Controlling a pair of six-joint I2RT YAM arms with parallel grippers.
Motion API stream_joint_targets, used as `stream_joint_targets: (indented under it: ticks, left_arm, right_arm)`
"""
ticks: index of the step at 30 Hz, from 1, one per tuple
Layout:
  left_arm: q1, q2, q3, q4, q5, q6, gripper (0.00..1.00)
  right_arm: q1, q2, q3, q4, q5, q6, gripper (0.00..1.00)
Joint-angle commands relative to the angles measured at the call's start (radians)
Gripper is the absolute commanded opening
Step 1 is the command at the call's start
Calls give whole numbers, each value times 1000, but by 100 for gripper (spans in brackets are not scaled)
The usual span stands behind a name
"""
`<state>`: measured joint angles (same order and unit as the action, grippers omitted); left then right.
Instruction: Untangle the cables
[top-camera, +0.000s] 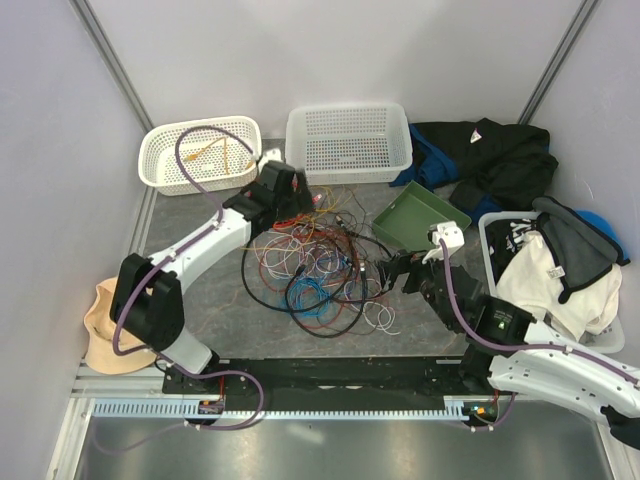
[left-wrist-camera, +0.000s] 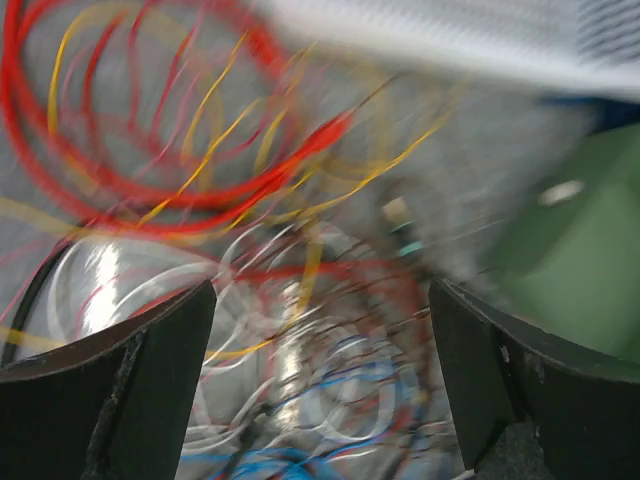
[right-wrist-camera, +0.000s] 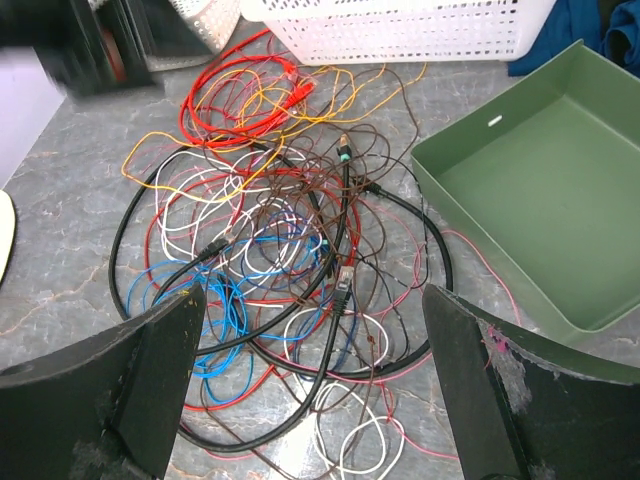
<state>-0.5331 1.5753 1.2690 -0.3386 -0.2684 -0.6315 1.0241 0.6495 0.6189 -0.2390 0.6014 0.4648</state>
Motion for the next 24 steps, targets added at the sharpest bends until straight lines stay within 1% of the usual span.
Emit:
stream_joint_targets:
  ticks: [1, 5, 8, 9, 11, 15, 18, 21, 24]
  left_arm:
    - [30, -20, -141, 4, -99, 9, 94]
    - [39, 52, -132, -20, -186, -3, 96]
    - [41, 95, -86, -19, -224, -13, 99]
    - [42, 136, -54, -17, -233, -13, 100]
    - [54, 181, -17, -22, -244, -2, 100]
    - [87, 322, 90, -52, -230, 6, 100]
    - [97, 376, 130, -77, -210, 10, 100]
    - [97, 417, 118, -82, -189, 4, 97]
    - [96, 440, 92, -86, -166, -5, 90]
  right_arm:
    - [2, -30, -47, 27, -18, 43, 98]
    - [2, -31, -59, 26, -32, 64, 98]
    - [2, -39, -73, 21, -32, 81, 98]
    - [1, -42, -77, 18, -31, 90, 98]
    - [2, -48, -87, 12, -34, 100, 98]
    - [2, -76, -87, -25, -26, 109, 98]
    - [2, -93, -88, -40, -11, 107, 98]
    - [2, -97, -88, -49, 14, 98, 98]
    - [7, -94, -87, -49, 24, 86, 98]
